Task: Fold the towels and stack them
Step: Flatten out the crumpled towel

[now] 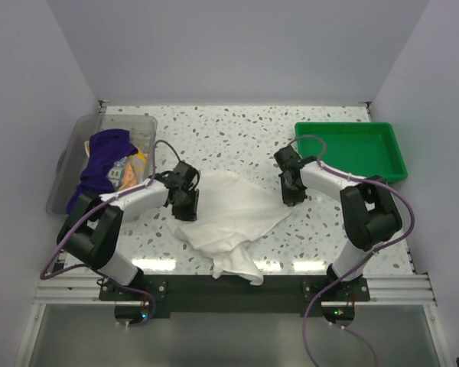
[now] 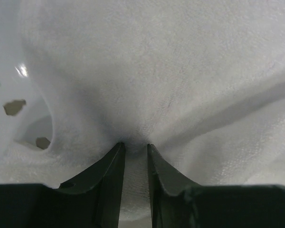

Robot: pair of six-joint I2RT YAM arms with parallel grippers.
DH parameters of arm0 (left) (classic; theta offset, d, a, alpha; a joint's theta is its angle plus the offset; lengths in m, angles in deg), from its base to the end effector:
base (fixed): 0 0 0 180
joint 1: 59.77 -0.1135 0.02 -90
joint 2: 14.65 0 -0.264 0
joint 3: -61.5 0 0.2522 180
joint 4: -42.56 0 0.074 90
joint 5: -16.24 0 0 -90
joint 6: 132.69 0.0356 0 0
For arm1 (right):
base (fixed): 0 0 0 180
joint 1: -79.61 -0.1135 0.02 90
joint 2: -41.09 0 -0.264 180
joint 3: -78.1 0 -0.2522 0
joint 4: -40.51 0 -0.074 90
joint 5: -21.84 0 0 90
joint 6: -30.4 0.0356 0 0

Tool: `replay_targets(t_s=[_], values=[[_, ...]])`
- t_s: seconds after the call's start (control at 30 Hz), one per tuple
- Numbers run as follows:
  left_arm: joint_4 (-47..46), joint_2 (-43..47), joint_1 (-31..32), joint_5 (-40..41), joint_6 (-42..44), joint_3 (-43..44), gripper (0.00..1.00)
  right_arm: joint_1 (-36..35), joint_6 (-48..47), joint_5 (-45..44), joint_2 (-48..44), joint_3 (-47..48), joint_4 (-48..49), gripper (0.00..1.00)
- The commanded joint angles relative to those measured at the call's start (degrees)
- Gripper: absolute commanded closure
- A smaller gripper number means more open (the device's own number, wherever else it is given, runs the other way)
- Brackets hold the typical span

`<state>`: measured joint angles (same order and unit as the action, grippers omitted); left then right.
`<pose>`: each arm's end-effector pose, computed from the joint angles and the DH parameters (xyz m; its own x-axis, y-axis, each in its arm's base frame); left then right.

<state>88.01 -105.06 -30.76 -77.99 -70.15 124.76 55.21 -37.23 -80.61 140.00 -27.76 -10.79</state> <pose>0.2428 -0.1376 0.1579 -0.9724 0.0134 -0.2329 0.0614 0.9778 -0.2004 0.2910 0.1236 0.1631 -0.9529 -0.0242 -0.3023 0.0071 0.9948 -0.1019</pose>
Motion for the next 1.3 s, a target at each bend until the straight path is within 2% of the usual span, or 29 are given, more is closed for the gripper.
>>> replay_targets(t_s=[0.0, 0.13, 0.17, 0.33, 0.5, 0.7, 0.87, 0.93, 1.0, 1.13, 1.23, 1.27], values=[[7.96, 2.25, -0.01, -9.29, -1.72, -4.76, 0.68, 0.32, -3.20, 2.41, -3.20, 3.34, -1.57, 0.75], [9.53, 4.80, -0.36, -8.26, -0.14, -0.38, 0.52, 0.41, -4.53, 5.15, -6.01, 5.44, -1.13, 0.67], [9.71, 4.20, -0.54, -7.82, 0.47, 3.20, 0.44, 0.41, -4.62, 5.33, -6.19, 5.71, -0.87, 0.66], [8.41, 0.77, -3.16, -4.57, 2.15, 11.58, 0.33, 0.50, -4.53, 6.12, -5.40, 7.03, -0.25, 0.62], [2.36, -4.77, -6.25, 3.06, 6.45, 17.73, 0.33, 0.41, -3.47, 9.37, -3.73, 6.51, 2.64, 0.62], [-2.15, -15.57, -6.87, 0.81, 13.48, 25.73, 0.33, 0.41, -3.74, 11.83, -2.68, 5.80, 5.11, 0.60], [-3.29, -20.67, -6.87, 1.85, 16.38, 30.82, 0.32, 0.50, -3.48, 11.66, -2.15, 5.28, 5.63, 0.42], [-3.55, -21.91, -6.95, 3.17, 16.56, 31.80, 0.30, 0.50, -3.39, 11.57, -1.88, 4.49, 5.98, 0.35], [-4.25, -22.52, -7.04, 3.26, 16.83, 31.98, 0.29, 0.41, -3.12, 11.48, -1.62, 3.87, 6.51, 0.32], [-4.79, -23.58, -7.04, 2.12, 17.09, 31.72, 0.29, 0.41, -2.77, 11.57, -1.01, 2.29, 7.65, 0.31], [-4.96, -24.20, -6.95, 0.72, 17.27, 31.28, 0.33, 0.41, -2.42, 11.22, -0.65, 1.06, 8.53, 0.32], [-5.05, -24.20, -6.95, -0.50, 17.44, 31.10, 0.37, 0.41, -2.33, 11.13, -0.65, 0.79, 9.06, 0.32]])
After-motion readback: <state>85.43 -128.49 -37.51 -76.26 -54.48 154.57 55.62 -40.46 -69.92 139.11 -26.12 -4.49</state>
